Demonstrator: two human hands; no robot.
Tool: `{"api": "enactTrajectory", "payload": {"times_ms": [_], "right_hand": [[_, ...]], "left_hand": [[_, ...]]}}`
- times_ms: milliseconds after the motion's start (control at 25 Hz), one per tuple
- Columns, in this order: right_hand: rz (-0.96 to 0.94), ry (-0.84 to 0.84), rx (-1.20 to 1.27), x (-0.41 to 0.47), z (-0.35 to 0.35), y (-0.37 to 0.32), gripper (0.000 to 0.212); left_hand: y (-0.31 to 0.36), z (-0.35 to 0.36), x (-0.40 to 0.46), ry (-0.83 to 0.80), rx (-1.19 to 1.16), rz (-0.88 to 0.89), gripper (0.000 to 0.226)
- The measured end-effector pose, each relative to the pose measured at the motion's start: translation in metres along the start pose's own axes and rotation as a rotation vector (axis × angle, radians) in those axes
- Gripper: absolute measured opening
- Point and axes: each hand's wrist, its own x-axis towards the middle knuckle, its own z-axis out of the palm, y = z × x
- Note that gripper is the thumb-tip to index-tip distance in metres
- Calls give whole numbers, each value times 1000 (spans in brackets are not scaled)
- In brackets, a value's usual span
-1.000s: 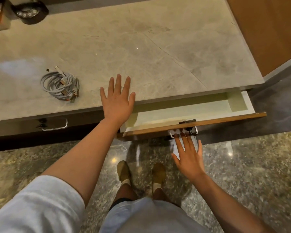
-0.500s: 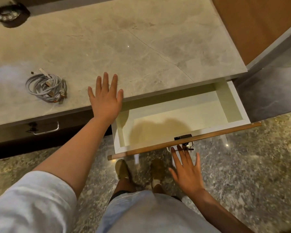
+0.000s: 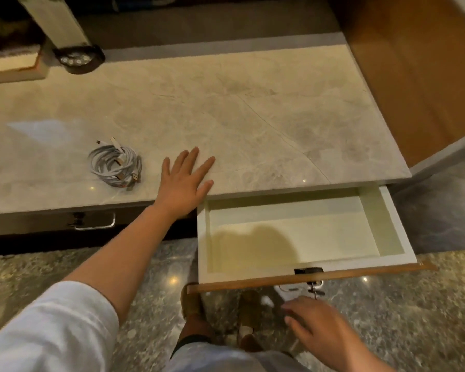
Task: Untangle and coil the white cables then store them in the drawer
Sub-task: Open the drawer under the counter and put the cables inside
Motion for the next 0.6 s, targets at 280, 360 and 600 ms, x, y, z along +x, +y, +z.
{"api": "enactTrajectory", "payload": {"times_ms": [280, 360, 600], "right_hand": [[-539, 386, -105, 122, -180, -74, 29], [-814, 517, -327, 185, -209, -123, 37], [-1467, 321, -775, 303, -182, -236, 41]], "left_hand": [[0, 7, -2, 10, -27, -66, 61], [0, 8, -1, 9, -37, -78, 61], [0, 12, -1, 77, -86, -61, 59]]}}
